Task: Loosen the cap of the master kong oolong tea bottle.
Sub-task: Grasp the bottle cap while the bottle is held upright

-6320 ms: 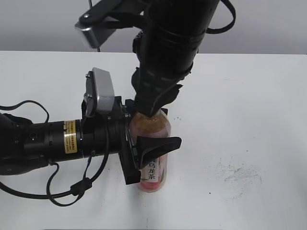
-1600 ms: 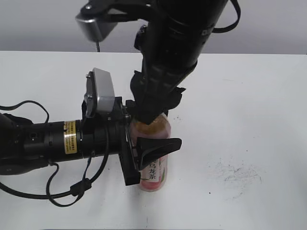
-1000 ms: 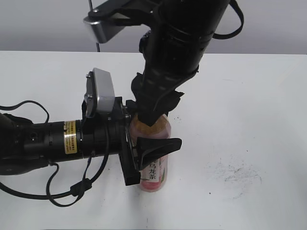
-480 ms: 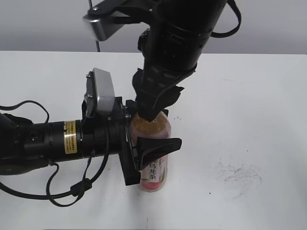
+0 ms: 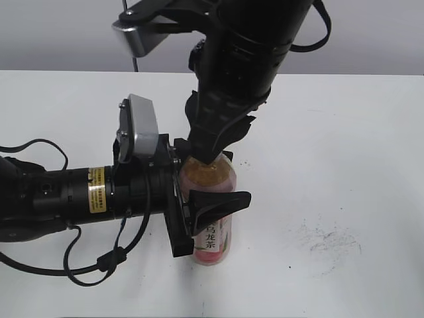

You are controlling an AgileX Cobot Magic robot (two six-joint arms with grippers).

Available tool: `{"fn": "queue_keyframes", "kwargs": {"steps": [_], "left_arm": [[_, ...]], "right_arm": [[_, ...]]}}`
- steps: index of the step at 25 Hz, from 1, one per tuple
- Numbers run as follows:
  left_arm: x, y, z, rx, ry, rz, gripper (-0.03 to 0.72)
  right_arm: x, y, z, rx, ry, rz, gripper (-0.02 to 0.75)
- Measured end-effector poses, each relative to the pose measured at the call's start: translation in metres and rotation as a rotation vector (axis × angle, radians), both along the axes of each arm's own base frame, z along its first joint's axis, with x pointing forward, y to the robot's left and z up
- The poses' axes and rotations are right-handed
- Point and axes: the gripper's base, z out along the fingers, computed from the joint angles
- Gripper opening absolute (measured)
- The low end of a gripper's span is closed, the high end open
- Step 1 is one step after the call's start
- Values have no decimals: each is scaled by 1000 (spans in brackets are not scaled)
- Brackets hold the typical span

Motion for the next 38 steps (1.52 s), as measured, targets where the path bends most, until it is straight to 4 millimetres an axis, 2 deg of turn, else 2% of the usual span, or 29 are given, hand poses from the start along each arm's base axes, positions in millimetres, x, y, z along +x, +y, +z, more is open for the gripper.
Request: {"fn": "queue_keyframes", "kwargs": {"steps": [3, 6, 8, 18, 21, 27, 30, 34, 35, 38], "left_arm": [[0, 0, 0, 0, 0, 0, 446], [0, 0, 0, -1, 0, 3, 446], [0, 0, 0, -1, 0, 3, 446], [0, 0, 0, -2, -3, 1, 446], [0, 0, 0, -2, -3, 2, 446], [1, 0, 0, -2, 3, 12, 446], [1, 0, 0, -2, 3, 12, 446], [1, 0, 0, -1, 2, 9, 446], [1, 0, 0, -1, 2, 8, 446], [0, 0, 0, 0, -1, 4, 446]], "right_arm": [[0, 0, 0, -2, -13, 36, 272], [0, 0, 0, -8, -48, 148, 272], [0, 0, 0, -15, -90, 275, 272], [-2, 7, 6, -71, -377, 1133, 272], [-7, 11, 6, -125, -437, 1321, 272], [-8, 14, 5, -165, -503, 1555, 272], [-8, 14, 5, -164, -502, 1551, 272], [-8, 14, 5, -166, -446, 1339, 273], [-8, 14, 5, -167, -424, 1252, 290], [-8, 15, 6, -136, -349, 938, 417]]}}
